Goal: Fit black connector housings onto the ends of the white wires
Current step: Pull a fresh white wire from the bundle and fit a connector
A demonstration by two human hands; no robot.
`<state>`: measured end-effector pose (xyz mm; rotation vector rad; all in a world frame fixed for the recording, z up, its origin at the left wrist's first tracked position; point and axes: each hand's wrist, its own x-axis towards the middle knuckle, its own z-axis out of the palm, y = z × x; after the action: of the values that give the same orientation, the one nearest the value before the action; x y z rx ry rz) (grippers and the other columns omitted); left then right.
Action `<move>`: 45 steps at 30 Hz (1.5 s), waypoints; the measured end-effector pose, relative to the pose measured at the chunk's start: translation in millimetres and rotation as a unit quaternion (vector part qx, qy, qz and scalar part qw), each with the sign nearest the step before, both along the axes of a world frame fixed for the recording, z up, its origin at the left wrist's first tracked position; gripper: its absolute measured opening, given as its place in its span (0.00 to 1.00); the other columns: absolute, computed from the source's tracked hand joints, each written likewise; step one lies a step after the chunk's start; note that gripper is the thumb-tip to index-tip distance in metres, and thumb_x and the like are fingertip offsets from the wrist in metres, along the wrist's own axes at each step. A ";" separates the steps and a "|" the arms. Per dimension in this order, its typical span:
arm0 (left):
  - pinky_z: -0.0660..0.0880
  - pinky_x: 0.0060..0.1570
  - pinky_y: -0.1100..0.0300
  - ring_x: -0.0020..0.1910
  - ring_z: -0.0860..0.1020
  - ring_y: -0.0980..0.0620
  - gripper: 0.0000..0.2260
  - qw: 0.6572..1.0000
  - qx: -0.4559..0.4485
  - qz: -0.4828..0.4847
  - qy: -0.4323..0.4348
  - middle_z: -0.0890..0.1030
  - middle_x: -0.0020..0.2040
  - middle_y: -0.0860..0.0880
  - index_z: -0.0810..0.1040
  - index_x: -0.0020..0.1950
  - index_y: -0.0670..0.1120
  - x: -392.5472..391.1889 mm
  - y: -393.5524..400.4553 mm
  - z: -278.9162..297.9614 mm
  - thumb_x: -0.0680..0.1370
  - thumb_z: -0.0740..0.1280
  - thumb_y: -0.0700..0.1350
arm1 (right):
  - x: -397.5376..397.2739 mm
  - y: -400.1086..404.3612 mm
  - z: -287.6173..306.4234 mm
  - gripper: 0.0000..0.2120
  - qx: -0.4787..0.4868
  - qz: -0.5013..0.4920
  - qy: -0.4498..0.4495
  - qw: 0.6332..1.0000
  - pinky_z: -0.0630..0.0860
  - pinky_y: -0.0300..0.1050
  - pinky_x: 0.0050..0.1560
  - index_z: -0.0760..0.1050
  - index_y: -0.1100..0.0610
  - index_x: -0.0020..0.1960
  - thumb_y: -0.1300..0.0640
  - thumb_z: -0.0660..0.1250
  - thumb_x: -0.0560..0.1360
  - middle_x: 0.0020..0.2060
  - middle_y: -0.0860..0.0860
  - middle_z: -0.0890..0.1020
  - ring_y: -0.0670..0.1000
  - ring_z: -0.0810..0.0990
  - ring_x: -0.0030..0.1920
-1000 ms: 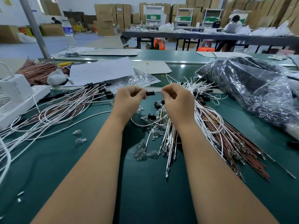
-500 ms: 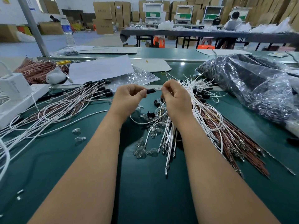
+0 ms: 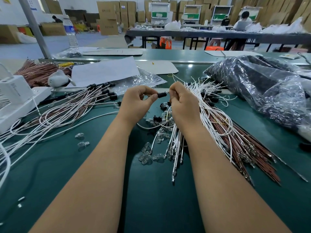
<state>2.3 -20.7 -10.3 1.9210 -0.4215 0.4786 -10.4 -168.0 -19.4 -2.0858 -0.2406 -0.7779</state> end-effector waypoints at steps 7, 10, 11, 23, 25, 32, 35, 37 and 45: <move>0.65 0.26 0.71 0.23 0.67 0.61 0.03 0.999 -0.021 -0.020 0.024 0.72 0.28 0.53 0.83 0.45 0.42 -1.5 1.6 -1.2 0.75 0.73 0.42 | -2.8 1.0 0.9 0.08 -0.020 0.013 0.011 1.000 0.64 0.45 0.31 0.70 0.55 0.42 0.61 0.58 0.80 0.31 0.51 0.73 0.47 0.66 0.30; 0.64 0.26 0.69 0.23 0.63 0.59 0.03 0.998 -0.043 -0.028 0.036 0.67 0.25 0.53 0.83 0.45 0.44 -0.6 2.5 -2.2 0.74 0.73 0.42 | -3.1 1.0 1.2 0.08 -0.015 0.016 0.006 1.000 0.64 0.44 0.31 0.70 0.54 0.43 0.59 0.59 0.81 0.30 0.48 0.73 0.46 0.66 0.29; 0.63 0.25 0.69 0.23 0.62 0.59 0.02 0.998 -0.049 -0.028 0.038 0.66 0.24 0.53 0.83 0.45 0.45 -0.1 2.8 -2.2 0.74 0.73 0.42 | -3.0 1.0 1.2 0.08 -0.013 0.017 0.006 1.000 0.63 0.44 0.31 0.70 0.54 0.43 0.59 0.59 0.81 0.29 0.47 0.72 0.45 0.65 0.28; 0.75 0.44 0.62 0.36 0.80 0.52 0.05 0.991 -0.101 -0.069 0.054 0.84 0.36 0.45 0.84 0.45 0.46 0.8 -0.9 3.2 0.74 0.72 0.37 | -3.3 9.6 13.3 0.03 0.176 0.105 0.095 0.974 0.80 0.49 0.39 0.77 0.57 0.47 0.63 0.65 0.78 0.33 0.54 0.81 0.49 0.80 0.32; 0.73 0.40 0.73 0.35 0.80 0.63 0.08 0.989 -0.104 -0.084 0.066 0.84 0.34 0.56 0.83 0.49 0.45 0.8 -2.0 4.6 0.76 0.69 0.35 | -3.7 8.4 15.1 0.05 0.223 0.112 0.105 0.963 0.79 0.45 0.36 0.76 0.57 0.45 0.63 0.64 0.79 0.31 0.52 0.80 0.47 0.79 0.29; 0.68 0.33 0.70 0.28 0.72 0.57 0.07 0.987 -0.104 -0.090 0.087 0.80 0.29 0.52 0.83 0.50 0.48 0.0 -4.5 5.1 0.77 0.68 0.38 | -9.1 6.7 27.5 0.05 0.274 0.114 0.184 0.937 0.80 0.52 0.43 0.76 0.62 0.50 0.62 0.62 0.80 0.34 0.55 0.81 0.50 0.79 0.30; 0.67 0.39 0.61 0.35 0.70 0.49 0.03 0.989 -0.098 -0.067 0.087 0.77 0.35 0.37 0.84 0.46 0.52 -0.3 -6.9 3.5 0.75 0.72 0.44 | -10.0 -9.1 45.7 0.06 0.159 0.048 0.185 0.969 0.80 0.49 0.45 0.76 0.58 0.53 0.56 0.63 0.80 0.47 0.56 0.82 0.53 0.82 0.41; 0.66 0.32 0.64 0.27 0.65 0.51 0.02 0.991 -0.090 -0.063 0.081 0.71 0.27 0.44 0.85 0.45 0.53 0.4 -6.6 1.7 0.74 0.73 0.46 | -11.8 -30.0 58.7 0.07 0.096 -0.016 0.149 0.984 0.79 0.52 0.51 0.77 0.58 0.54 0.57 0.63 0.79 0.48 0.54 0.82 0.54 0.81 0.46; 0.67 0.30 0.71 0.27 0.67 0.61 0.03 0.999 0.015 -0.007 0.039 0.74 0.31 0.54 0.82 0.45 0.50 3.5 -9.1 -7.6 0.77 0.69 0.43 | -24.6 -123.8 43.5 0.07 -0.161 -0.269 0.334 0.889 0.74 0.45 0.43 0.80 0.61 0.50 0.60 0.68 0.73 0.44 0.56 0.81 0.54 0.77 0.39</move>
<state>5.8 -29.8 -17.9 1.9579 -0.3938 0.3889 -35.0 -291.8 24.1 -2.6421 0.6570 -0.2793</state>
